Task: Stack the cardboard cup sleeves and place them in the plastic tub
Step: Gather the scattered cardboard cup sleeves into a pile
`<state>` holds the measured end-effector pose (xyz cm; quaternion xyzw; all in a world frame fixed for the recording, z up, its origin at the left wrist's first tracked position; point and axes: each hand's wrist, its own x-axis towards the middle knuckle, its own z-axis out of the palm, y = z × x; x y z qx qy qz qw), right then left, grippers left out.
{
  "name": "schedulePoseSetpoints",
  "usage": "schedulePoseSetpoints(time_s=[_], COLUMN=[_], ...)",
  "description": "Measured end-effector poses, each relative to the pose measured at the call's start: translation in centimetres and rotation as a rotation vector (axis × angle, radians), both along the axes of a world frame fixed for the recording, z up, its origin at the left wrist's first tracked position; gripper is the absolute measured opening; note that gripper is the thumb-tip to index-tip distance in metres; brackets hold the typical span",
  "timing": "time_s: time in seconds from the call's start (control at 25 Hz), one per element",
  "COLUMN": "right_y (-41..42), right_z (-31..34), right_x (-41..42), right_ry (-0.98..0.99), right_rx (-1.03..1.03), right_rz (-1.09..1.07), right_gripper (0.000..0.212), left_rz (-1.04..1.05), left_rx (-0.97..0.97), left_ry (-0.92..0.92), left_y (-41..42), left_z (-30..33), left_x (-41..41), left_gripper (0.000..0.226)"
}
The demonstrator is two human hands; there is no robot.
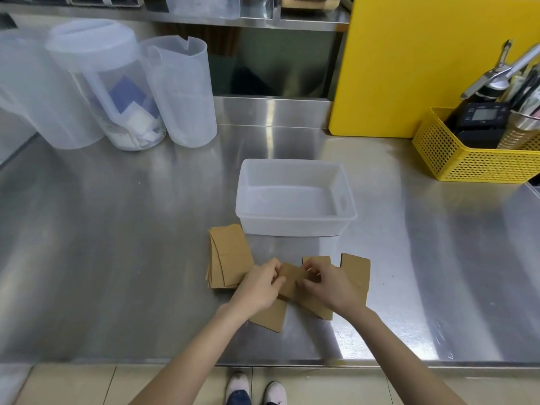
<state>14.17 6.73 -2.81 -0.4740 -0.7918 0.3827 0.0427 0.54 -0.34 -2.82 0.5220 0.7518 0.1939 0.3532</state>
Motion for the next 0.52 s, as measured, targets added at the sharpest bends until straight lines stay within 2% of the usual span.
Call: schedulePoseSetpoints(time_s=[0.16,0.28,0.4,0.52], right_y=[0.6,1.3,2.1,2.4], right_z=[0.8,1.3,1.3,0.7], right_x=[0.7,1.2,1.2,0.5], right_ry=[0.002,0.001,-0.021,-0.118], right_rx=[-0.001,0.015,0.033,0.067], right_rz=[-0.021,-0.038,-0.089,-0.111], right_gripper=[0.007,0.017,0.019,0.032], left_rz=[0.025,0.057,0.090,0.090], left_rx=[0.055,0.135,0.202,0.225], left_ry=[-0.027,-0.052,-0.055,-0.059], left_y=[-0.3,-0.4,-0.5,-0.4], left_z=[0.7,1.9,3.0,3.3], left_x=[-1.7,-3.0,-4.6,-6.3], left_gripper=[0.009,0.006,0.005,0.004])
